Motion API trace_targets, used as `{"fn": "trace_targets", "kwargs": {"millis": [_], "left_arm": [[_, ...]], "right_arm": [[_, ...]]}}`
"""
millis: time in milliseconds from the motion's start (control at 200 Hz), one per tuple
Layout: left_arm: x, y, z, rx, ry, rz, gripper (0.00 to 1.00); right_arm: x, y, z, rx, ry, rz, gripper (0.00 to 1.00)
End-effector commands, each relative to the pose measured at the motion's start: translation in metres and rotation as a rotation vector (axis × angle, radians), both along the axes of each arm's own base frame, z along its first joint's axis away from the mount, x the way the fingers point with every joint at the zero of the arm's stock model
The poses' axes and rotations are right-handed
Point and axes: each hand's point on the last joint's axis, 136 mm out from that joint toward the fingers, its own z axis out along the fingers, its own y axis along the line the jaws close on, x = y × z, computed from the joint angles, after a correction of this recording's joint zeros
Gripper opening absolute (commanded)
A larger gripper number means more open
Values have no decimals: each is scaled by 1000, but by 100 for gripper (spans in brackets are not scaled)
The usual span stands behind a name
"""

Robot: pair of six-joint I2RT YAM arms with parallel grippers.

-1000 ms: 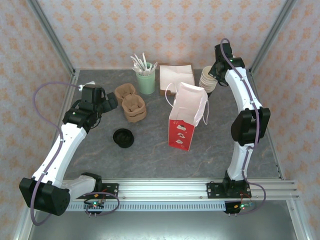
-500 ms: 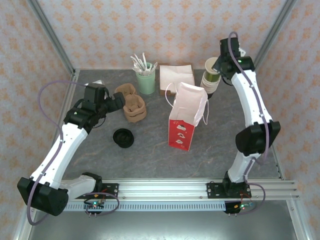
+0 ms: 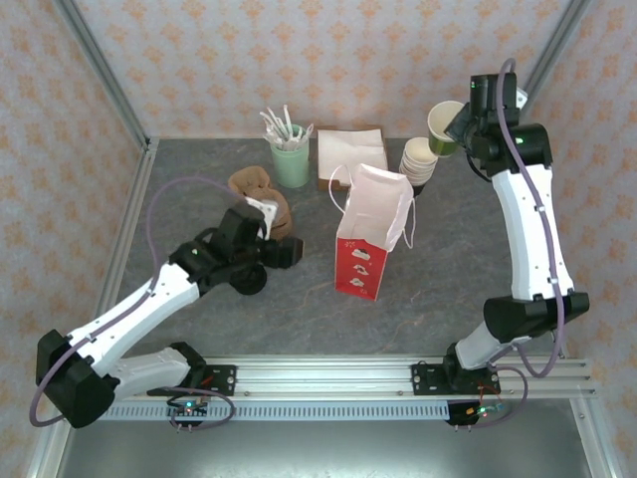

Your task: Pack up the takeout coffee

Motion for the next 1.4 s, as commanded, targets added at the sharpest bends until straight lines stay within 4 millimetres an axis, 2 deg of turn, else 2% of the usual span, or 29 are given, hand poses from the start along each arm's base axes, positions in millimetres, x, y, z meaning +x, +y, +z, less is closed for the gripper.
{"fn": "trace_targets", "kwargs": {"millis": [0, 135, 240, 380, 535, 586, 756, 1031, 1121, 1196, 1331, 1396], "left_arm": [[-15, -33, 5, -67, -114, -185, 82], [-27, -55, -13, -44, -163, -278, 77], [-26, -75, -25, -67, -185, -321, 76], [-17, -101, -42, -53, -170, -360, 71], [-2, -130, -55, -68, -161, -382, 66], [3, -137, -59, -65, -154, -385, 60], [19, -162, -68, -106, -134, -375, 54], [30, -175, -76, -102, -98, -361, 51], [31, -172, -66, -99, -107, -347, 52], [28, -160, -49, -87, -130, -320, 60], [21, -116, -18, -24, -177, -223, 69], [15, -91, -6, 7, -189, -181, 71]], "right_arm": [[-45, -2, 35, 1, -55, 37, 0], [-80, 4, 46, 33, -74, 97, 0], [-105, 12, 47, 72, -66, 151, 0], [-127, 29, 48, 122, -54, 266, 0], [-145, 41, 52, 161, -34, 338, 0], [-149, 43, 54, 171, -30, 350, 0], [-161, 41, 60, 170, -44, 353, 0], [-175, 49, 79, 222, -105, 390, 0], [-178, 56, 86, 255, -124, 423, 0], [-181, 63, 89, 286, -131, 459, 0], [-184, 80, 92, 353, -151, 544, 0], [-177, 89, 85, 391, -135, 572, 0]]}}
